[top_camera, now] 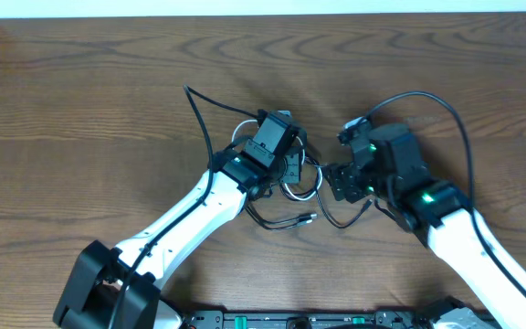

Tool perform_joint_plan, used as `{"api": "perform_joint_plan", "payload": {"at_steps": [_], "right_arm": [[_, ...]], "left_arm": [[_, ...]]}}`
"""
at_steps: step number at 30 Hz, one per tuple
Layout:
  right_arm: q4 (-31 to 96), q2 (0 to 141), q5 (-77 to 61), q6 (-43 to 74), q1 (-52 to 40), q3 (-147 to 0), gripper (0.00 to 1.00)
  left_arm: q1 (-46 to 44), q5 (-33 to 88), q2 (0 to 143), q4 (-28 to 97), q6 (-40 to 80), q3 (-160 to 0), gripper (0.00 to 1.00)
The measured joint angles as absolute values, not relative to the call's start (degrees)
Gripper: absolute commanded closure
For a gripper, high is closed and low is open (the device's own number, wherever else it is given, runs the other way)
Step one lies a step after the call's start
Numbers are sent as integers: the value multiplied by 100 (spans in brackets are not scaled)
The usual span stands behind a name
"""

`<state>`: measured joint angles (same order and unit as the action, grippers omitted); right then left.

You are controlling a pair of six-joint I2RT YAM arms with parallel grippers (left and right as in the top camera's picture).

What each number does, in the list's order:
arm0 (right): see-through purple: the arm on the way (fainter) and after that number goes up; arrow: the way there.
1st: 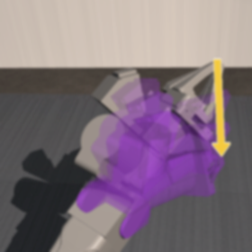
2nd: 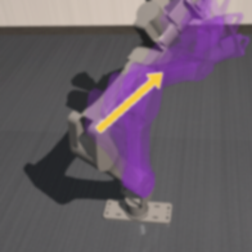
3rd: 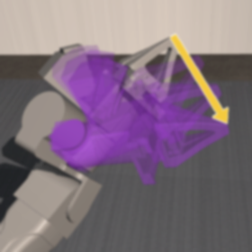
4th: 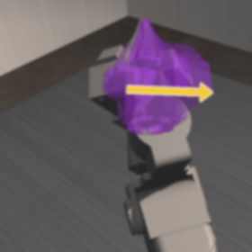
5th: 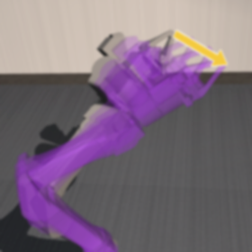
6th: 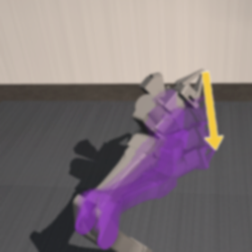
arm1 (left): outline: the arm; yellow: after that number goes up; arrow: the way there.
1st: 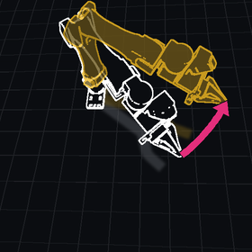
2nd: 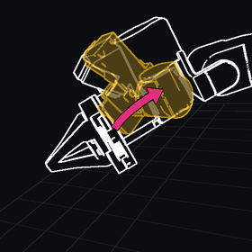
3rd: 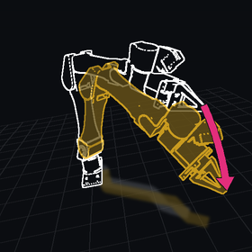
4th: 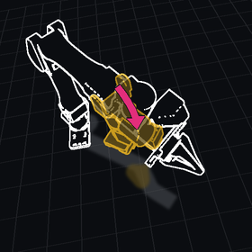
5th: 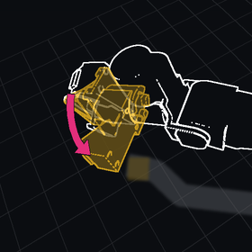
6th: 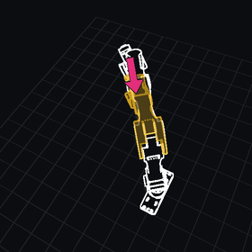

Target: Untangle cables

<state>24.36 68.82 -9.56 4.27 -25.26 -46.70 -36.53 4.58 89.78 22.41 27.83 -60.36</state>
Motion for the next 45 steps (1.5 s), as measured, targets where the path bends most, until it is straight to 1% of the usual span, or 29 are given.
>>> {"api": "perform_joint_plan", "payload": {"at_steps": [3, 7, 14, 18, 24, 28, 32, 40, 45], "right_arm": [[2493, 6560, -952, 427, -2508, -4670, 22], [2633, 6573, -829, 434, -2436, -4670, 23], [2672, 7122, -132, 650, -2165, -4670, 23], [2668, 7599, -78, 722, -1975, -4670, 23], [2792, 8145, -768, 663, -1929, -4670, 25], [2832, 8173, -1588, 471, -1929, -4670, 24], [2838, 8176, -2064, 384, -1929, -4670, 23], [2486, 8176, -2294, 342, -1896, -4670, 26], [2303, 8173, -2353, 346, -1570, -4670, 26]], "left_arm": [[-3653, 790, 8958, 2117, 2624, -6036, 92], [-3653, 1229, 8956, 1874, 2375, -6036, 93], [-3642, 1719, 8956, 1761, 1964, -6036, 93], [-3638, 1796, 8956, 1758, 1898, -6036, 93], [-3638, 1815, 8956, 1758, 1789, -6036, 93], [-3601, 1815, 8956, 1756, 1767, -6036, 92], [-3538, 1817, 8956, 1758, 1754, -6036, 93], [-3531, 1949, 8956, 1758, 1750, -6036, 92], [-3531, 1966, 8956, 1758, 1682, -6036, 93]]}}
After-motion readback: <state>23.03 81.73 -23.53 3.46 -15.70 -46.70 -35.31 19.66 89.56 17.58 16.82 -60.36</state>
